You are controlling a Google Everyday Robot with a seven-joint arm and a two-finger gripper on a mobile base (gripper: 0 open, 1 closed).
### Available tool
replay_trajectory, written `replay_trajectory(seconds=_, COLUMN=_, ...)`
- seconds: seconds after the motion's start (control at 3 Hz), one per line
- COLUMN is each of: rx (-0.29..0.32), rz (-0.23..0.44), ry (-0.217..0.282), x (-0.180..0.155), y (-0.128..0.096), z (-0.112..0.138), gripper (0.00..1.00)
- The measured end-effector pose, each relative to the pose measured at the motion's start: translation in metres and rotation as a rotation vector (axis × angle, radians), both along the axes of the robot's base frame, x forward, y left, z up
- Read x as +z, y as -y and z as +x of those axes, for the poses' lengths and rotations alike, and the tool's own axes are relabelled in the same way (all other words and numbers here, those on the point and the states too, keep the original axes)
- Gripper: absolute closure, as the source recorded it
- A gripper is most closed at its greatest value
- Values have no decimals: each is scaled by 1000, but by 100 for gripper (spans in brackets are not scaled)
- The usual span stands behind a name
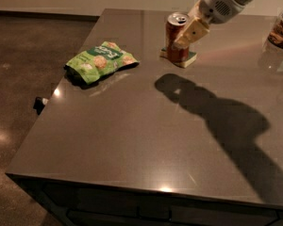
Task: Move coke can near sponge
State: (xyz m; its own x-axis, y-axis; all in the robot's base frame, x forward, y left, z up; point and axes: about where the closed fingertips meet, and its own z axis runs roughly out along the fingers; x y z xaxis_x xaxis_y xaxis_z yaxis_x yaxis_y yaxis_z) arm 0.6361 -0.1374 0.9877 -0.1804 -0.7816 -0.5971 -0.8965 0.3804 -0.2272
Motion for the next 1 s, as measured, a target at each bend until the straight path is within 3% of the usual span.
replay_trajectory(seconds=0.33, rx=-99, rz=-12, ry=4, x=-5, y=38, z=23, gripper=100)
replay_trajectory(seconds=1.0, rx=-300, rz=-33, ry=-37, x=-30, y=118, z=34, gripper=100)
